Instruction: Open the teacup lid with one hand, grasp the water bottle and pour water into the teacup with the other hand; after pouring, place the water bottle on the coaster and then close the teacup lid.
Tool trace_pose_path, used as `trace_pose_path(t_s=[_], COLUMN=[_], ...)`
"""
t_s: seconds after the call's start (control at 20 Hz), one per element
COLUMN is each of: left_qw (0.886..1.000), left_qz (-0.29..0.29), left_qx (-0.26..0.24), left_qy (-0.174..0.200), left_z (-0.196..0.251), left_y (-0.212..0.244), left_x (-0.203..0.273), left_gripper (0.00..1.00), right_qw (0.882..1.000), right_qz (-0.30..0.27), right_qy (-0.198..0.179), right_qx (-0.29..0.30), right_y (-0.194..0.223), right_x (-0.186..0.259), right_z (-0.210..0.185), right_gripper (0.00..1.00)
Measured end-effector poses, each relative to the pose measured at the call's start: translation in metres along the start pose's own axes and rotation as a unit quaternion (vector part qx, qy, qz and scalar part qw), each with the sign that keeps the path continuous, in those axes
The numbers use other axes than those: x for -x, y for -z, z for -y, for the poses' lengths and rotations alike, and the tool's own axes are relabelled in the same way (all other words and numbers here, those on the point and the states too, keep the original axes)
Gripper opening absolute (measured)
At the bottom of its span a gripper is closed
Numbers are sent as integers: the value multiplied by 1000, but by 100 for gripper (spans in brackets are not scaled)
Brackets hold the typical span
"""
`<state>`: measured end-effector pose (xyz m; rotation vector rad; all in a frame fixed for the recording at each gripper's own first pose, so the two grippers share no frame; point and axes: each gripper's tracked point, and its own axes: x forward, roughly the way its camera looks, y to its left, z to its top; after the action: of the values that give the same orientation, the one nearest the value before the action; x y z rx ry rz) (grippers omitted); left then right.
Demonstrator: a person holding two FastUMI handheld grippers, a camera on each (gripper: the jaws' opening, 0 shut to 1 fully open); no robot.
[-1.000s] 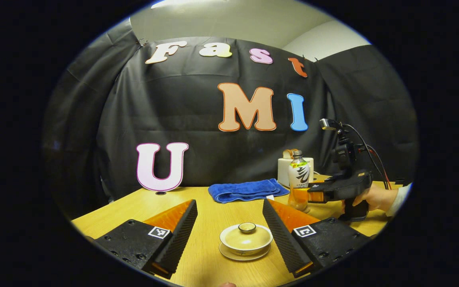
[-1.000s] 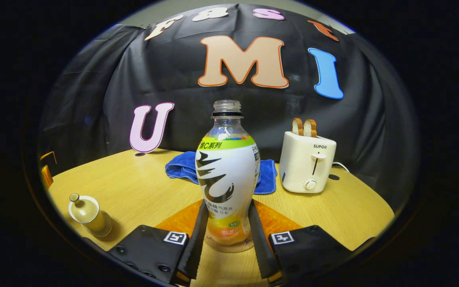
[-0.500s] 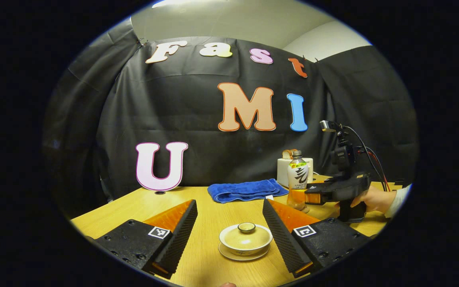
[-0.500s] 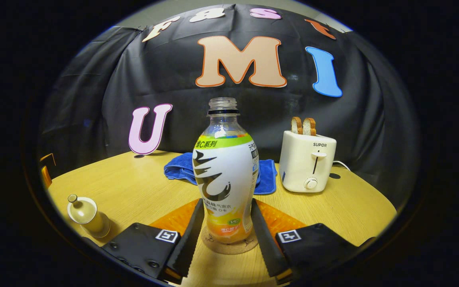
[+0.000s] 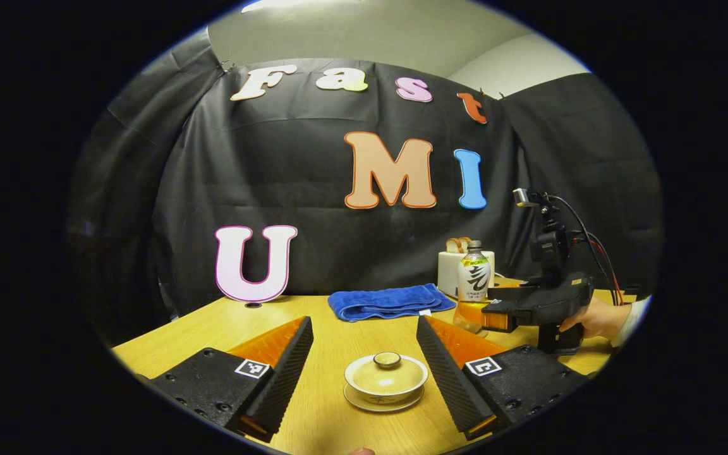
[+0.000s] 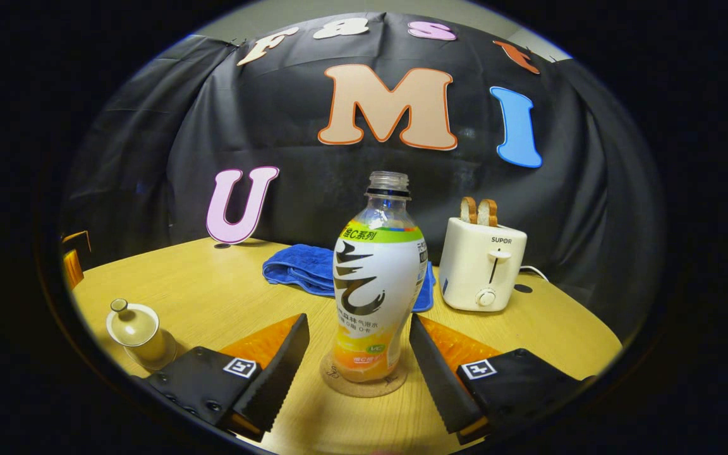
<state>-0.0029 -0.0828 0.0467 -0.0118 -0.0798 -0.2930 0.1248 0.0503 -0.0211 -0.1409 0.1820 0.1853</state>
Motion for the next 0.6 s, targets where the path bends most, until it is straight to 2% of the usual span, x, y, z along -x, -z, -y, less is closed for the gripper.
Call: trace_pose_path(t_s=[0.05, 0.1, 0.25, 0.3, 0.35, 0.5, 0.55, 0.6], left_qw=[1000, 1000, 1000, 1000, 1000, 1000, 999, 999], left_qz=[2, 4, 10, 12, 12, 6, 3, 0], left_qx=[-2, -4, -4, -3, -1, 9, 13, 16], left_qy=[0, 0, -4, -5, -11, -28, -34, -42], left_z=[1, 2, 2, 3, 1, -5, -8, -11], left_y=[-3, -4, -10, -10, -11, -5, -4, -1], left_x=[2, 3, 8, 9, 11, 15, 17, 18], left_gripper=[96, 96, 96, 96, 96, 96, 96, 96], right_qw=[1000, 1000, 1000, 999, 999, 997, 997, 997], right_qz=[5, 10, 28, 35, 41, 52, 53, 55], right_qy=[2, 5, 14, 17, 21, 33, 36, 42], right_qx=[3, 4, 3, -2, -10, -36, -42, -46], right_y=[-2, -5, -11, -14, -18, -24, -24, -24], right_x=[6, 13, 42, 52, 62, 92, 101, 109], right_z=[1, 2, 5, 5, 6, 9, 9, 10], right_gripper=[100, 95, 95, 100, 95, 95, 100, 95])
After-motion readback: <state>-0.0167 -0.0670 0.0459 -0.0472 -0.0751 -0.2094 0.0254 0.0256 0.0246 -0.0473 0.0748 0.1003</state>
